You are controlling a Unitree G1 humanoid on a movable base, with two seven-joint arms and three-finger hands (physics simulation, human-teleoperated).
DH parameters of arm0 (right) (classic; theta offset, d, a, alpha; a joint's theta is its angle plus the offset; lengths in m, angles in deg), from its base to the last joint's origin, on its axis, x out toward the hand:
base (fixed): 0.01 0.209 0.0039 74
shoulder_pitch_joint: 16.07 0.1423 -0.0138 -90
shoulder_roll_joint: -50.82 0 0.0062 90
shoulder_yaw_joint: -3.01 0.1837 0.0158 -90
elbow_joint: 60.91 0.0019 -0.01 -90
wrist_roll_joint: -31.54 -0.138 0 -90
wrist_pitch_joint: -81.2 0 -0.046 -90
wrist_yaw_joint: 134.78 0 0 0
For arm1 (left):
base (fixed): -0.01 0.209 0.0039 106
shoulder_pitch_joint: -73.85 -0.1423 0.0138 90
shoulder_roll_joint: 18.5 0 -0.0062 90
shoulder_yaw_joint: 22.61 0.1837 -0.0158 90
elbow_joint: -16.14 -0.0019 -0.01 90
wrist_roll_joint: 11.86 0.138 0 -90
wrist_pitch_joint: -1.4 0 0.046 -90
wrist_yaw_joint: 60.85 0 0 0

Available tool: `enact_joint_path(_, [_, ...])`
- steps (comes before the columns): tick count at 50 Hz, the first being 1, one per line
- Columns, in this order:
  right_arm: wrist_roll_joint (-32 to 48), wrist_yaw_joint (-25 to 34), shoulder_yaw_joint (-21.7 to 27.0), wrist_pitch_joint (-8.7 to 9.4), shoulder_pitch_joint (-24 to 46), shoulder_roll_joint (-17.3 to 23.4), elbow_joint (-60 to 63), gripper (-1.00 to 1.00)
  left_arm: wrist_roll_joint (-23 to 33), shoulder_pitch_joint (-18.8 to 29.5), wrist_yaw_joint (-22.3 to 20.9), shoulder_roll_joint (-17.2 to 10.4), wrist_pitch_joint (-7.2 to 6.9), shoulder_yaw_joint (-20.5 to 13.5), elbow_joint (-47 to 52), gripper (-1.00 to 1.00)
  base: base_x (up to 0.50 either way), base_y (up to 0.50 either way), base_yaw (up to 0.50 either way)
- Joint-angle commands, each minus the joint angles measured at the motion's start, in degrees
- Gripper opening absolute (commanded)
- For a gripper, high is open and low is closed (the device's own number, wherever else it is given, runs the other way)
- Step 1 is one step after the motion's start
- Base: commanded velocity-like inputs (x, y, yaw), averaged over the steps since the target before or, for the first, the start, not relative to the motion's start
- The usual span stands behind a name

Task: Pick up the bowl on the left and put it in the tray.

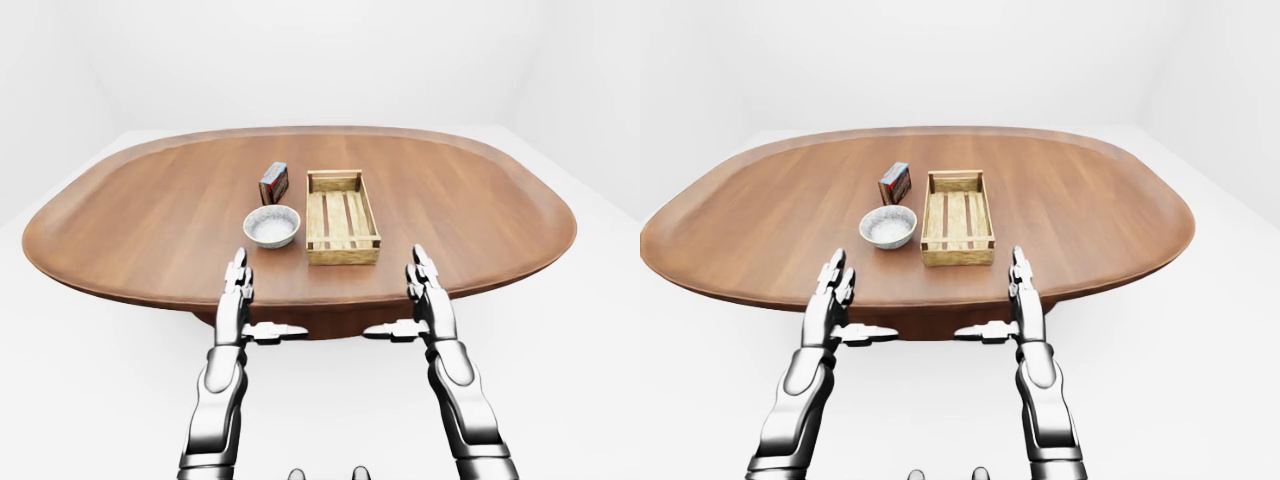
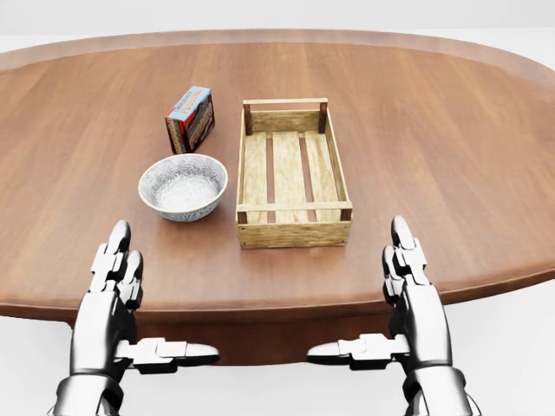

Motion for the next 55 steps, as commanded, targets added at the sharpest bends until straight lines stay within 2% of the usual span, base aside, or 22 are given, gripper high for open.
enact_joint_path(1, [-0.63,1.92,1.44,2.27,-1.34,0.69,2.91,1.0,-2.93,-0.04,-2.05,-1.1,-2.59,-2.86,3.06,1.0,0.0,0.0,0.0])
enact_joint_path(6, [-0.31,1.74,1.26,3.66,-1.85,0.52,5.11,1.0,-4.84,0.18,-2.25,-1.63,-4.12,-4.41,5.43,1.0,0.0,0.0,0.0])
enact_joint_path(11, [0.1,1.7,1.07,4.1,-2.06,0.47,6.22,1.0,-8.15,0.07,-3.74,-2.29,-4.12,-6.22,8.72,1.0,0.0,0.0,0.0])
enact_joint_path(16, [0.61,1.65,0.45,4.1,-2.49,0.26,7.96,1.0,-9.72,-0.48,-3.39,-2.56,-4.12,-7.72,13.21,1.0,0.0,0.0,0.0])
enact_joint_path(23, [0.83,1.89,0.29,4.1,-2.7,0.31,8.99,1.0,-11.32,0.0,-3.69,-3.13,-4.12,-9.34,14.33,1.0,0.0,0.0,0.0])
enact_joint_path(29, [1.0,2.36,0.23,4.1,-4.63,0.32,15.06,1.0,-14.25,1.31,-3.42,-4.8,-4.12,-13.08,16.38,1.0,0.0,0.0,0.0])
enact_joint_path(44, [3.77,2.39,-2.66,4.1,-10.68,-0.11,33.8,1.0,-18.07,2.7,-2.63,-6.96,-4.12,-17.21,17.48,1.0,0.0,0.0,0.0])
enact_joint_path(45, [4.57,2.4,-3.73,4.1,-12.4,0.02,39.55,1.0,-18.63,3.77,-2.46,-7.6,-4.12,-18.17,15.58,1.0,0.0,0.0,0.0])
enact_joint_path(52, [4.64,2.44,-3.69,4.1,-13.51,0.04,43.07,1.0,-19.9,3.54,-1.74,-8.3,-4.12,-18.84,16.94,1.0,0.0,0.0,0.0])
enact_joint_path(53, [5.17,2.21,-4.52,4.1,-13.97,0.03,44.34,1.0,-22.81,3.42,-1.02,-9.21,-4.12,-21.53,20.33,1.0,0.0,0.0,0.0])
enact_joint_path(55, [5.58,2.14,-4.93,4.1,-13.99,0.29,44.33,1.0,-23.09,3.33,-0.91,-9.31,-4.12,-21.7,20.73,1.0,0.0,0.0,0.0])
